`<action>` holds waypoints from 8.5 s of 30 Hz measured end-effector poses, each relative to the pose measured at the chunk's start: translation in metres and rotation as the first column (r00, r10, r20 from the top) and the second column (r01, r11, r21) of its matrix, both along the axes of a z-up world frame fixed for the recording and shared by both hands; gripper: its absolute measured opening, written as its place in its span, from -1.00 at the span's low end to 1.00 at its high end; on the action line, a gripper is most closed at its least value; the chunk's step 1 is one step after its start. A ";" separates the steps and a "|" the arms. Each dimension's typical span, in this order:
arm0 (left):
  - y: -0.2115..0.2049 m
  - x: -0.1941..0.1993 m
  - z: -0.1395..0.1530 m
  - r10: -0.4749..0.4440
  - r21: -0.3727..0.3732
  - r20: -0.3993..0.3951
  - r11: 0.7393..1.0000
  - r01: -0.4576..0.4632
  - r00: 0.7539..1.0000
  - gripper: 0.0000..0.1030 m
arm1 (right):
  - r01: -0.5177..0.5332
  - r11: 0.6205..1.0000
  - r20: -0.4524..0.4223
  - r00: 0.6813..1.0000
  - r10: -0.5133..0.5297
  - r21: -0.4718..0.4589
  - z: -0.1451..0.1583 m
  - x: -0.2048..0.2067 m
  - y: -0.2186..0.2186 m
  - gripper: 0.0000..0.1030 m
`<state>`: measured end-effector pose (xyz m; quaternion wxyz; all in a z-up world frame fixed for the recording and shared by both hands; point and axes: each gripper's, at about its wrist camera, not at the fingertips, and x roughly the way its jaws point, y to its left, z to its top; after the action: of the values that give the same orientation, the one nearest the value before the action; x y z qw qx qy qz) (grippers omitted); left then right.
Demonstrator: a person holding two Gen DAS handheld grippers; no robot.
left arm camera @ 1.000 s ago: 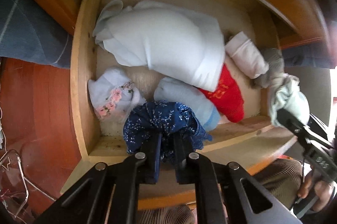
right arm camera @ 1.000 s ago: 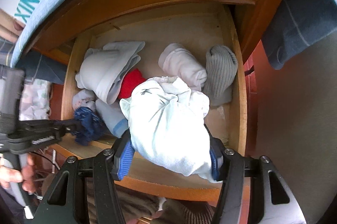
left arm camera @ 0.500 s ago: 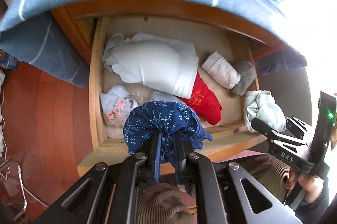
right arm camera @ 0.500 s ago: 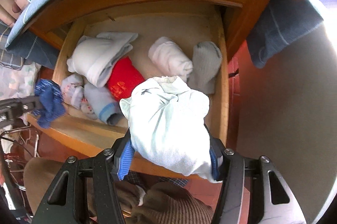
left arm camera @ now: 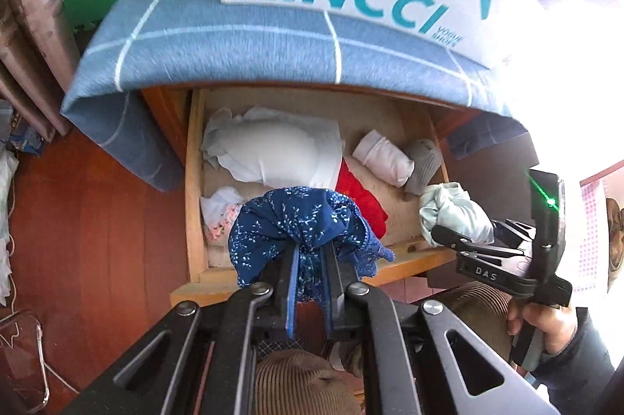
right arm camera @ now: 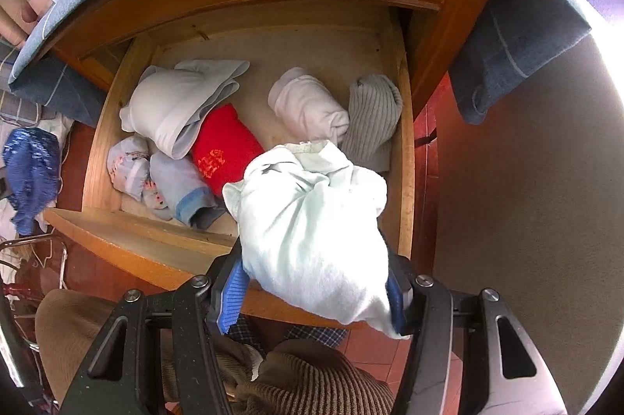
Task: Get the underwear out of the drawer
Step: 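Lift the dark blue floral underwear up over the white box with the left gripper, then lower the dark blue underwear into the box and open the left gripper, then move the open left gripper back over the drawer, then carry the pale blue knotted underwear into the white box and open the right gripper, then move the open right gripper back over the drawer, then lower the right gripper onto the grey ribbed sock and close it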
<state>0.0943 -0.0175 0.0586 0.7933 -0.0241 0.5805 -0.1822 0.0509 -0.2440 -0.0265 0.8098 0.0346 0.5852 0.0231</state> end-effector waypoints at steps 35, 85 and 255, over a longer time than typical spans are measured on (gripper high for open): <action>-0.019 0.072 0.224 0.026 0.007 0.446 0.999 -0.033 0.894 -0.82 | -0.010 0.999 0.003 1.000 0.010 -0.050 -0.001 -0.001 0.005 0.06; -0.022 0.113 0.180 0.075 0.091 0.451 0.987 -0.129 0.890 0.06 | -0.016 0.999 -0.024 1.000 0.015 -0.040 -0.005 0.004 0.005 0.06; 0.049 -0.025 -0.062 0.449 -0.072 0.166 0.893 -0.443 0.878 0.08 | -0.844 0.119 -0.478 0.406 0.779 -0.523 -0.095 0.075 0.048 0.66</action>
<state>0.0695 0.0319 -0.0036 0.8620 -0.1534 0.4832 -0.0052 0.1260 -0.1964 -0.1212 0.5804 -0.6000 0.4991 0.2325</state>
